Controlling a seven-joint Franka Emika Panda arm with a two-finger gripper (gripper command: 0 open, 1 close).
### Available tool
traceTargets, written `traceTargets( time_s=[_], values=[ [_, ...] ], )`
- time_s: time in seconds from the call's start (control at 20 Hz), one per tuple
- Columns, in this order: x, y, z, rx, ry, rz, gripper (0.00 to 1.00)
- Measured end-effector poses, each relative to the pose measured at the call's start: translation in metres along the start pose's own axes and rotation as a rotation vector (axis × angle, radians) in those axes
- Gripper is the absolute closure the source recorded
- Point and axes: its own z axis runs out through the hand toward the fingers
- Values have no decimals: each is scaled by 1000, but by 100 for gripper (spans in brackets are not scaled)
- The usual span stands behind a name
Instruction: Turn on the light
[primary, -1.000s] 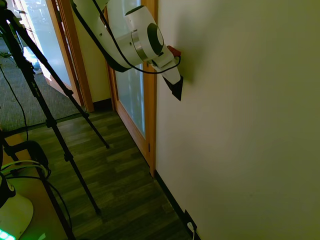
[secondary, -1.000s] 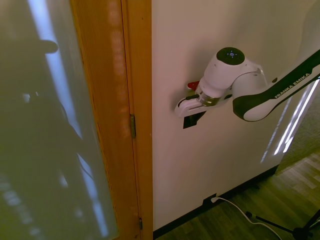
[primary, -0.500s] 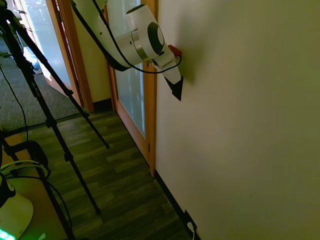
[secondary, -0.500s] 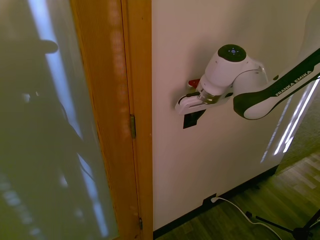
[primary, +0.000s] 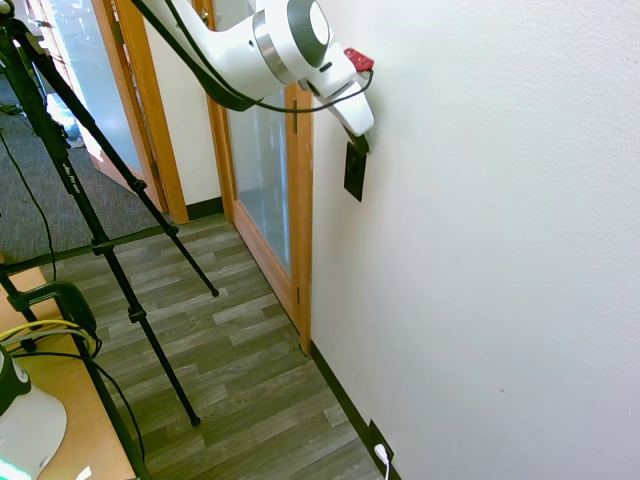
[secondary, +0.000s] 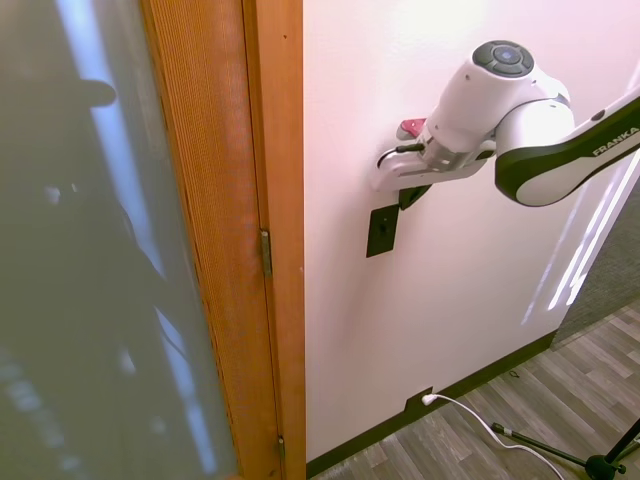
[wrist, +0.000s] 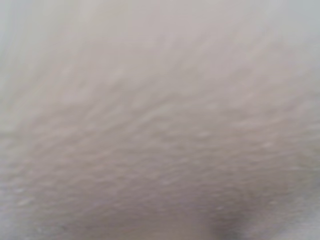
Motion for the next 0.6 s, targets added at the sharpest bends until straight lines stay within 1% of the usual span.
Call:
traceTargets(
  time_s=[0.15, 0.6],
  values=[
    [7, -1, -12, 15, 10, 10, 100],
    [17, -3, -30, 39, 24, 28, 100]
  ],
)
